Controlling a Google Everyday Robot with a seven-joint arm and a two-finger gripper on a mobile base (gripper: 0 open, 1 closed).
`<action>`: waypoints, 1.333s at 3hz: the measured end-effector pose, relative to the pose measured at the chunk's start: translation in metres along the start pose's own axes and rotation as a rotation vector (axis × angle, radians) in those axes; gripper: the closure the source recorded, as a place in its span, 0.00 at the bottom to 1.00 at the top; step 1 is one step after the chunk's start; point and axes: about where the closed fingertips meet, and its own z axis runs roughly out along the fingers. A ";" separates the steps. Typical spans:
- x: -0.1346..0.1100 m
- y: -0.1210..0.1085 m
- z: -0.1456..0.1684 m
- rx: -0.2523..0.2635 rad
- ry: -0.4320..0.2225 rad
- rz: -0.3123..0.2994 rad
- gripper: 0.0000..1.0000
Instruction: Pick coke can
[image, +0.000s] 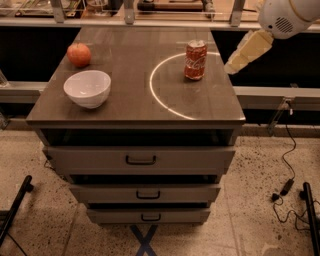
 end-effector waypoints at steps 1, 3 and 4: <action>-0.027 -0.033 0.028 0.059 -0.196 0.072 0.00; -0.068 -0.054 0.106 0.113 -0.489 0.289 0.00; -0.066 -0.054 0.137 0.105 -0.542 0.344 0.00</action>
Offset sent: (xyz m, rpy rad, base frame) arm 0.1288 0.0676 0.0052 0.6215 -0.2934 -0.0510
